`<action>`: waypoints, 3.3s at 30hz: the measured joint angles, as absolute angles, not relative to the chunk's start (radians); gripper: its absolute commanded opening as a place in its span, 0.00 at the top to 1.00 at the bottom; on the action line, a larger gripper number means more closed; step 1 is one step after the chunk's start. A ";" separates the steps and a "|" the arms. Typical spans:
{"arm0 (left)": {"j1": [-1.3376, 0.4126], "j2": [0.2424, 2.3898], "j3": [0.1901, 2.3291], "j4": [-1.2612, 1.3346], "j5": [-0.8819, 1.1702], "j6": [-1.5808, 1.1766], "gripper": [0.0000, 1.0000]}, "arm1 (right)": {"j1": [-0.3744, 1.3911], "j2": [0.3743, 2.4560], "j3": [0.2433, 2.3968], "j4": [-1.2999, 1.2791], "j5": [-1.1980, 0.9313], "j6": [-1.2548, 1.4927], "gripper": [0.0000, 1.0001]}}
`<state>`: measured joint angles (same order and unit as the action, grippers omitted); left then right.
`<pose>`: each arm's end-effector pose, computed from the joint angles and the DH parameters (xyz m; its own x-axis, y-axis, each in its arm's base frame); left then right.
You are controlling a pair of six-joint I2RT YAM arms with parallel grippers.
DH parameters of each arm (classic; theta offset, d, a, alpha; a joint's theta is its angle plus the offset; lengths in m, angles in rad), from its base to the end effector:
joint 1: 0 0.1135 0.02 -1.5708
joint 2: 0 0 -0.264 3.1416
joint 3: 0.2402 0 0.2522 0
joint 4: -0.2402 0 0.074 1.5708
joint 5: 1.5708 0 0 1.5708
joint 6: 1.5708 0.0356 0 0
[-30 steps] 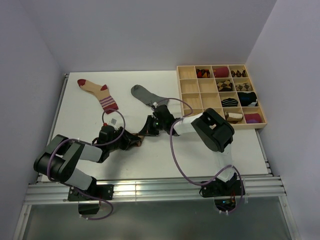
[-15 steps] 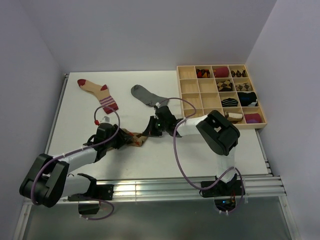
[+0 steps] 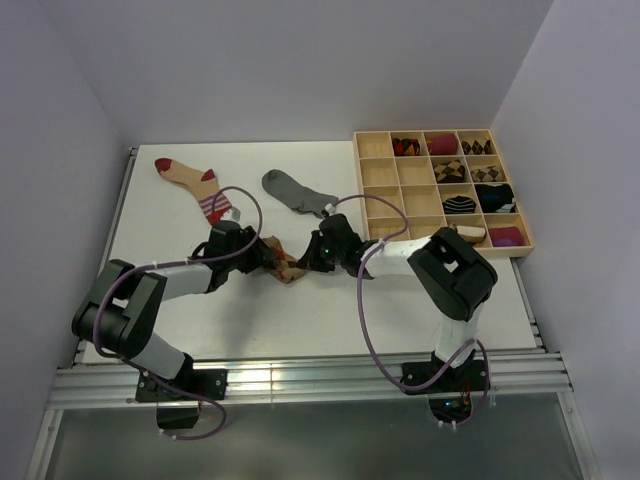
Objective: Roll the socks
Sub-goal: Roll the sock at the center of the board.
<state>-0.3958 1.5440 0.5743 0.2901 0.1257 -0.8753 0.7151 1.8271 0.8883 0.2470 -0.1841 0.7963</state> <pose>0.2621 -0.1144 0.1406 -0.7343 -0.5187 -0.4379 -0.1424 0.7485 -0.6477 0.2705 0.2436 0.1371 -0.8737 0.1720 -0.4551 -0.1810 0.7534 0.6321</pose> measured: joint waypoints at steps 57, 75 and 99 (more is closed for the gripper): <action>-0.912 1.531 0.539 0.365 -0.313 -0.286 1.00 | 0.688 1.826 0.884 0.220 -0.185 0.878 0.64; -0.780 1.370 0.508 0.186 -0.202 -0.499 1.00 | 0.680 1.661 0.793 0.312 -0.155 0.954 0.42; -0.666 1.336 0.461 0.175 -0.042 -0.546 1.00 | 0.784 1.832 0.964 0.096 -0.147 1.089 0.45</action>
<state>-0.6662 1.3361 0.4610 0.1745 -0.0422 -0.5465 0.7837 1.8317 0.9638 0.0956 -0.1471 1.0885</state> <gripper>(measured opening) 0.055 0.551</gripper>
